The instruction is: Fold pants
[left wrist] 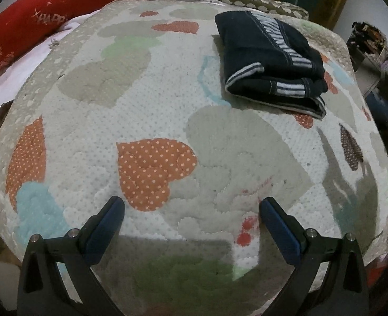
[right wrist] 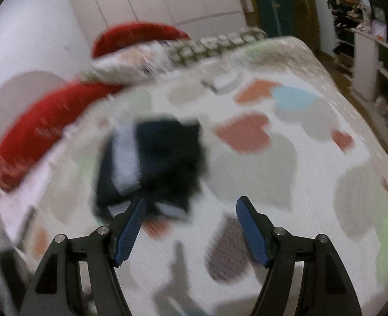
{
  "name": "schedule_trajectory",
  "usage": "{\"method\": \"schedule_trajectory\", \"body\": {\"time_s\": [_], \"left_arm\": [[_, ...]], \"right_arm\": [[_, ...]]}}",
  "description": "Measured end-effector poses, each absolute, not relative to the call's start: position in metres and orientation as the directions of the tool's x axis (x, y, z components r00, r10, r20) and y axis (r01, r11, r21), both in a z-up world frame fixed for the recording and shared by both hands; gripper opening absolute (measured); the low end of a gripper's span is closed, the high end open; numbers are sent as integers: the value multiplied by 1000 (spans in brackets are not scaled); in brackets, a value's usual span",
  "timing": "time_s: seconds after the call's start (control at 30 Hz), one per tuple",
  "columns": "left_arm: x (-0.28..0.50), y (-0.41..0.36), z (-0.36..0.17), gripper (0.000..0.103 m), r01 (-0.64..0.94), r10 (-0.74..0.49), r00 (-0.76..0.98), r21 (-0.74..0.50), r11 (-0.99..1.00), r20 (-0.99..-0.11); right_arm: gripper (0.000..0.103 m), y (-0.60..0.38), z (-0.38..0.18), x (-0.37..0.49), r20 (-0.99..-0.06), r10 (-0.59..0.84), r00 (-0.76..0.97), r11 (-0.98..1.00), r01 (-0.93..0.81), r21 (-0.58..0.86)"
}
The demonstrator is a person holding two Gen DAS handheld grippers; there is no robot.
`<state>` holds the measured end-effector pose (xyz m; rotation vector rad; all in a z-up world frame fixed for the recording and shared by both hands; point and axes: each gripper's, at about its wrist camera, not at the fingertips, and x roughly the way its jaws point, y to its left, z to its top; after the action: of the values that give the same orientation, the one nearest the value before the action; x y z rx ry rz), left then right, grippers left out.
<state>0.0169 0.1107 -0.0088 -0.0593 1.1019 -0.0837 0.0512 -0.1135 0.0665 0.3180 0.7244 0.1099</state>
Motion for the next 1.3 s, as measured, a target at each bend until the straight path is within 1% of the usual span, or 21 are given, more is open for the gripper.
{"method": "schedule_trajectory", "body": {"time_s": [0.07,0.1,0.17,0.2,0.27,0.33,0.37,0.43,0.5,0.6,0.77,0.97,1.17,1.3], "left_arm": [[17,106,-10,103,46,-72,447,-57,997,-892],[17,106,-11,103,48,-67,445,-51,998,-893],[17,106,-11,103,52,-67,438,-49,997,-896],[18,106,-11,103,54,-69,435,-51,997,-898],[17,107,-10,103,58,-76,438,-56,997,-896],[16,106,-10,103,62,-74,449,-51,997,-890],[15,105,-10,103,62,-71,455,-48,997,-888],[15,104,-10,103,60,-68,462,-46,997,-884],[15,104,-10,103,58,-70,465,-49,997,-883],[15,105,-5,103,50,-79,472,-63,997,-878],[12,108,9,103,36,-120,491,-117,992,-863],[5,99,28,103,65,-119,530,-100,993,-839],[-2,85,38,103,112,-99,543,-45,993,-834],[-6,79,40,103,145,-124,538,-53,988,-834]], "right_arm": [[75,-112,78,69,-572,315,757,907,-63,416],[75,-108,80,78,-558,355,750,891,-90,446],[75,-101,76,97,-555,429,712,860,-136,491],[75,-98,69,106,-569,459,683,848,-145,510],[75,-95,46,120,-637,468,613,847,-105,522],[75,-98,26,122,-697,433,572,863,-40,504],[75,-104,15,118,-711,427,559,859,-4,513],[75,-116,6,109,-683,469,559,818,15,575],[75,-128,7,93,-663,466,586,806,28,591],[75,-134,13,70,-662,422,619,830,29,557],[75,-131,16,40,-685,341,643,880,37,473],[76,-113,18,19,-715,233,659,950,2,312],[76,-112,15,16,-738,181,650,963,35,267],[76,-109,17,12,-741,141,657,974,40,221]]}}
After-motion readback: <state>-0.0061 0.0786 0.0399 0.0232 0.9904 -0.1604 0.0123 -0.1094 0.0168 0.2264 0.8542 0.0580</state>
